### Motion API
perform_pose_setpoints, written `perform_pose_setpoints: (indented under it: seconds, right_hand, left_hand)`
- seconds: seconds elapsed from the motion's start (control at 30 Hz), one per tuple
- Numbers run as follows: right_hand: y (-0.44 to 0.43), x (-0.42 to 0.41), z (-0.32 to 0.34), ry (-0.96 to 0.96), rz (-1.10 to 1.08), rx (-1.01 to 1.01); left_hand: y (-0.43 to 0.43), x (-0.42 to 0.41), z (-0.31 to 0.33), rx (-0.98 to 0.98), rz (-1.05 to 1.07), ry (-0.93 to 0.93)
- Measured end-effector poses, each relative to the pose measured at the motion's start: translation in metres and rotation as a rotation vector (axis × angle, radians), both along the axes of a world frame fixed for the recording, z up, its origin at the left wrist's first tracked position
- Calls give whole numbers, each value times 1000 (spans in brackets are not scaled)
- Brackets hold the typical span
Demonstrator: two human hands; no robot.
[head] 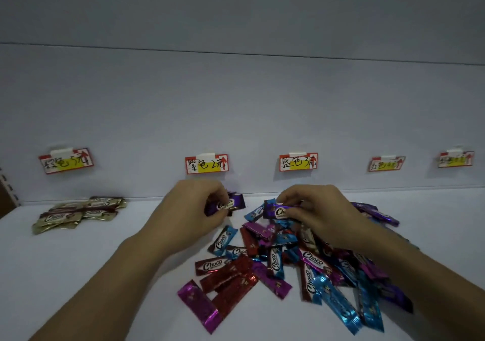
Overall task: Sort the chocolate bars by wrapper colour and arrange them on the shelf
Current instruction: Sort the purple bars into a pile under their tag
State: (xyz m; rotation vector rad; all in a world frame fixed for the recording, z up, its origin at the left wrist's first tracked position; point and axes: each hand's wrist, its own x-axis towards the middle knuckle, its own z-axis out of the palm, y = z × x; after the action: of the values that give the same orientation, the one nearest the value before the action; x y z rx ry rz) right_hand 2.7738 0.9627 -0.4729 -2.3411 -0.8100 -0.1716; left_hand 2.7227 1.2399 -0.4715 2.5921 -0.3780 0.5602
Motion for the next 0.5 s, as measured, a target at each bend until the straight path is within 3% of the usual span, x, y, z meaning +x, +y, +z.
perform_pose_setpoints:
  seconds: [0.13,0.3,0.5]
  right_hand:
    - [47,18,9,-119,1,-180]
    - [103,34,13,-379,-8,-274]
    - [135,50,-8,-485,0,-373]
  left_hand:
    - [40,14,-3,0,166,11]
    - [61,28,-26,-161,346,-39]
    - [59,40,-40,-185,325,-52]
